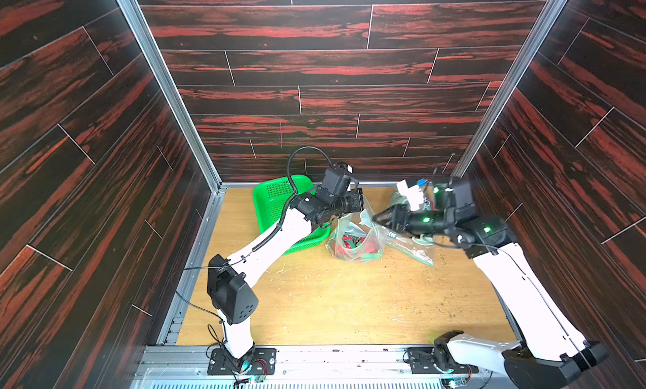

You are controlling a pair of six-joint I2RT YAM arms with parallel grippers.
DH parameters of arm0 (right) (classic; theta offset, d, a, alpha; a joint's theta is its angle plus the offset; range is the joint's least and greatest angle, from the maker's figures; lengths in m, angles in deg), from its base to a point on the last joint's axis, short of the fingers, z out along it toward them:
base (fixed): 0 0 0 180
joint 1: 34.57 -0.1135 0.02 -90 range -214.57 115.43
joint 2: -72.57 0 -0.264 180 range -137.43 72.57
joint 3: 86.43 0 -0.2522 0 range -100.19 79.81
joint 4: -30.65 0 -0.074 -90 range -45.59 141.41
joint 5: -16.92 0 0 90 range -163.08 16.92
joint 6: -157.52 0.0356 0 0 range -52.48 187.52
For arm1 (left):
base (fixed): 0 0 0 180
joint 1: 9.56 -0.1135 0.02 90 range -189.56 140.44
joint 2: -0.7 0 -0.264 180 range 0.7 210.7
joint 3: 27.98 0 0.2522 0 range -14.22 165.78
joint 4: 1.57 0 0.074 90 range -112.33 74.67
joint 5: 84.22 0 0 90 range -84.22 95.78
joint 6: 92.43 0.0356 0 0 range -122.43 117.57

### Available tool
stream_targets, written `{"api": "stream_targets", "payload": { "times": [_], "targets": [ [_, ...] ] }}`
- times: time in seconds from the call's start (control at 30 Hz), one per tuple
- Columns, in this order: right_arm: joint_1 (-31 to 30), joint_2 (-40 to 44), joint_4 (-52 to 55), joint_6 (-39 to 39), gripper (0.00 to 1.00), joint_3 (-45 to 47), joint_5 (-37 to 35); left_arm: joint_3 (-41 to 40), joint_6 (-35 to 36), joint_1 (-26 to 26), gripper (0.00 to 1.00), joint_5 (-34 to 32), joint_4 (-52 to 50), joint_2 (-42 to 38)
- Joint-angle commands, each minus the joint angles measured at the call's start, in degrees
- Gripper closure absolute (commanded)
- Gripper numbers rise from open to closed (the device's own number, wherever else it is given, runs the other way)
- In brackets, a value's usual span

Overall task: Open the zip-top bag and take out the dragon fruit
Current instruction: Adjust the zipper food storage bag at the center of the board.

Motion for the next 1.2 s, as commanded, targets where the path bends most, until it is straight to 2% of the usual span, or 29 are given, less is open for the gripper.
{"api": "stream_targets", "payload": {
  "times": [0.0,0.23,0.4,0.6,0.83,0.87,0.93,1.03,1.17],
  "targets": [
    [-2.17,3.3,-1.74,5.51,0.46,4.08,-4.94,2.66,-1.08,0.26,1.0,-1.92,4.41,-0.72],
    [-6.2,4.06,-9.74,11.45,0.45,12.96,-7.2,2.53,-1.35,0.26,1.0,-2.54,4.9,-0.55],
    [-6.46,2.34,-15.79,13.49,0.42,18.13,-7.35,2.13,-1.6,0.22,1.0,-1.87,5.49,-0.83],
    [-6.34,-0.27,-17.41,13.47,0.35,17.31,-9.03,0.72,-1.64,0.26,1.0,-1.33,5.6,-1.56],
    [-6.29,-2.32,-19.03,13.8,0.35,16.95,-10.76,-1.59,-2.31,0.26,1.0,-1.09,7.1,-2.78],
    [-6.29,-2.41,-18.95,13.76,0.39,16.96,-11.09,-1.54,-2.32,0.26,1.0,-0.97,7.1,-2.87],
    [-6.13,-2.49,-18.78,13.34,0.59,16.89,-11.49,-1.32,-2.17,0.21,1.0,-0.79,7.01,-3.06],
    [-6.08,-1.81,-17.11,12.48,0.8,15.72,-12.11,-1.04,-2.06,0.27,1.0,-1.04,6.88,-3.36],
    [-6.07,-0.27,-11.59,10.22,0.87,11.34,-14.72,0.18,-2.22,0.28,1.0,-0.41,6.75,-3.28]
  ]
}}
